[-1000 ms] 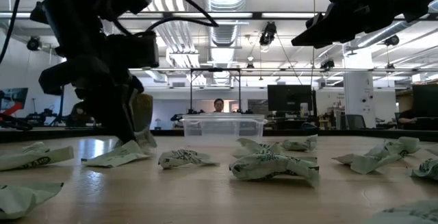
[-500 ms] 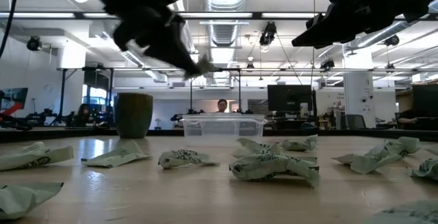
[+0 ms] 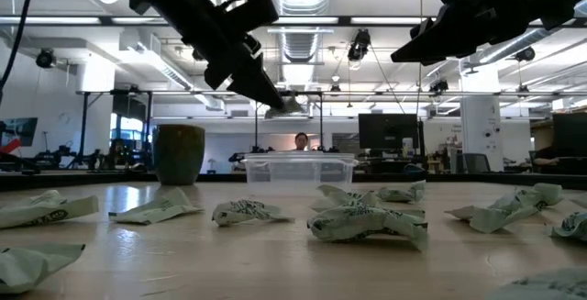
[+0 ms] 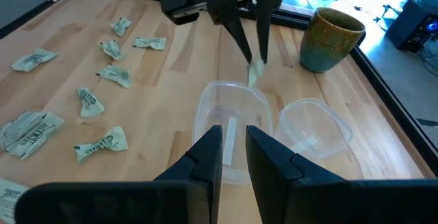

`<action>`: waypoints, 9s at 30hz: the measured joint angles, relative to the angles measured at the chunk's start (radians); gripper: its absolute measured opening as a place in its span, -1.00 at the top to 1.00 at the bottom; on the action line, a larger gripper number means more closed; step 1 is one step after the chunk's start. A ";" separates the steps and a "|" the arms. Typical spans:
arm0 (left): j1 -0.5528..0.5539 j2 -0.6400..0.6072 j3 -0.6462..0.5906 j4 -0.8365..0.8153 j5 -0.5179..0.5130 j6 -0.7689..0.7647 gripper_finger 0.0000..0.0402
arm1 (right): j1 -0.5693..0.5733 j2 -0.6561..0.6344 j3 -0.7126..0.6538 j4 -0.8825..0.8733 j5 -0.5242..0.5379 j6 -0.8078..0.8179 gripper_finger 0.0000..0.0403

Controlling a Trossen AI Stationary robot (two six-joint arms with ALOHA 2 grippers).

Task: Pick and place Stevia / Truvia into bins
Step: Put the stevia packet into the bottom transparent container

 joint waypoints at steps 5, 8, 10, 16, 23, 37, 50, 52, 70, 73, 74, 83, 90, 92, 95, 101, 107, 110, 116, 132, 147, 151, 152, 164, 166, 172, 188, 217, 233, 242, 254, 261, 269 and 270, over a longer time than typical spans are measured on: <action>0.000 0.000 0.000 0.004 0.003 0.013 0.45 | 0.000 0.000 0.000 0.000 0.001 0.003 0.72; 0.000 0.000 0.001 0.004 0.003 0.012 0.30 | 0.000 0.000 0.000 0.000 0.000 0.029 0.72; -0.010 -0.001 0.005 0.004 0.002 0.011 0.23 | 0.000 0.000 0.000 0.000 -0.018 0.075 0.72; -0.074 -0.003 0.001 -0.004 0.019 0.010 0.17 | 0.056 0.061 -0.010 -0.016 -0.114 0.156 0.72; -0.157 -0.005 0.000 -0.079 0.019 -0.084 0.17 | 0.188 0.199 0.015 0.006 -0.013 0.187 0.72; -0.289 -0.009 -0.011 -0.207 -0.001 -0.226 0.17 | 0.420 0.439 0.112 0.000 0.373 0.407 0.71; -0.290 -0.028 -0.020 -0.211 -0.016 -0.251 0.17 | 0.433 0.583 0.204 -0.127 0.462 0.563 0.17; -0.290 -0.028 -0.022 -0.211 -0.016 -0.252 0.17 | 0.433 0.583 0.202 -0.127 0.471 0.590 0.11; -0.308 -0.042 -0.059 -0.206 -0.017 -0.332 0.17 | 0.386 0.723 0.207 -0.056 0.466 0.712 0.06; -0.309 -0.042 -0.063 -0.206 -0.016 -0.338 0.17 | 0.382 0.721 0.204 -0.081 0.470 0.729 0.11; -0.309 -0.042 -0.064 -0.207 -0.017 -0.341 0.17 | 0.382 0.724 0.203 -0.083 0.470 0.729 0.14; -0.309 -0.043 -0.062 -0.210 -0.017 -0.351 0.17 | 0.384 0.739 0.203 -0.077 0.470 0.716 0.45; -0.309 -0.045 -0.062 -0.211 -0.017 -0.354 0.17 | 0.382 0.738 0.202 -0.086 0.507 0.688 0.87; -0.309 -0.050 -0.064 -0.212 -0.017 -0.354 0.17 | 0.383 0.738 0.202 -0.085 0.509 0.679 0.93; -0.309 -0.055 -0.065 -0.221 -0.017 -0.355 0.17 | 0.384 0.733 0.213 -0.087 0.519 0.659 0.95; -0.317 -0.084 -0.064 -0.272 -0.014 -0.390 0.17 | 0.386 0.654 0.277 -0.205 0.526 0.605 0.96; -0.325 -0.123 -0.067 -0.312 -0.017 -0.428 0.17 | 0.384 0.544 0.320 -0.271 0.585 0.473 0.96; -0.329 -0.132 -0.073 -0.315 -0.024 -0.434 0.17 | 0.342 0.523 0.331 -0.225 0.650 0.344 0.96; -0.336 -0.133 -0.103 -0.315 -0.025 -0.434 0.17 | 0.176 0.552 0.348 -0.053 0.444 0.157 0.96; -0.320 -0.171 -0.171 -0.310 -0.292 -0.273 0.17 | 0.009 0.697 0.449 -0.132 0.254 0.062 0.94; -0.315 -0.216 -0.170 -0.323 -0.186 -0.267 0.17 | 0.013 0.640 0.452 -0.178 0.259 -0.005 0.25; -0.316 -0.222 -0.170 -0.372 -0.037 -0.284 0.17 | 0.031 0.584 0.452 -0.255 0.245 -0.016 0.19; -0.318 -0.224 -0.170 -0.387 -0.003 -0.303 0.17 | 0.035 0.571 0.452 -0.262 0.233 -0.017 0.19; -0.400 -0.229 -0.170 -0.534 0.289 -0.662 0.17 | 0.168 0.518 0.448 -0.272 0.152 -0.042 0.27; -0.427 -0.229 -0.170 -0.536 0.288 -0.706 0.17 | 0.191 0.518 0.447 -0.276 0.152 -0.042 0.29; -0.475 -0.216 -0.173 -0.534 0.265 -0.844 0.17 | 0.252 0.521 0.432 -0.278 0.153 -0.034 0.32; -0.509 -0.059 -0.211 -0.497 0.226 -1.212 0.17 | 0.330 0.521 0.419 -0.274 0.156 0.009 0.35; -0.511 -0.006 -0.226 -0.328 0.171 -0.824 0.67 | 0.356 0.521 0.414 -0.282 0.156 0.106 0.49; -0.510 -0.030 -0.227 -0.346 0.039 -0.643 0.99 | 0.359 0.522 0.414 -0.282 0.205 0.184 0.62; -0.509 -0.158 -0.226 -0.335 -0.153 -0.519 1.00 | 0.360 0.522 0.414 -0.282 0.262 0.186 0.66; -0.331 -0.219 -0.231 0.106 -0.313 -0.031 1.00 | 0.360 0.522 0.414 -0.291 0.324 0.161 0.64; -0.125 -0.156 -0.231 0.269 -0.084 0.068 1.00 | 0.360 0.522 0.414 -0.356 0.343 0.193 0.69; 0.031 -0.029 -0.222 0.308 0.036 0.066 1.00 | 0.360 0.522 0.414 -0.365 0.343 0.209 0.68; 0.036 -0.017 -0.223 0.317 0.048 0.066 1.00 | 0.360 0.522 0.414 -0.365 0.343 0.208 0.68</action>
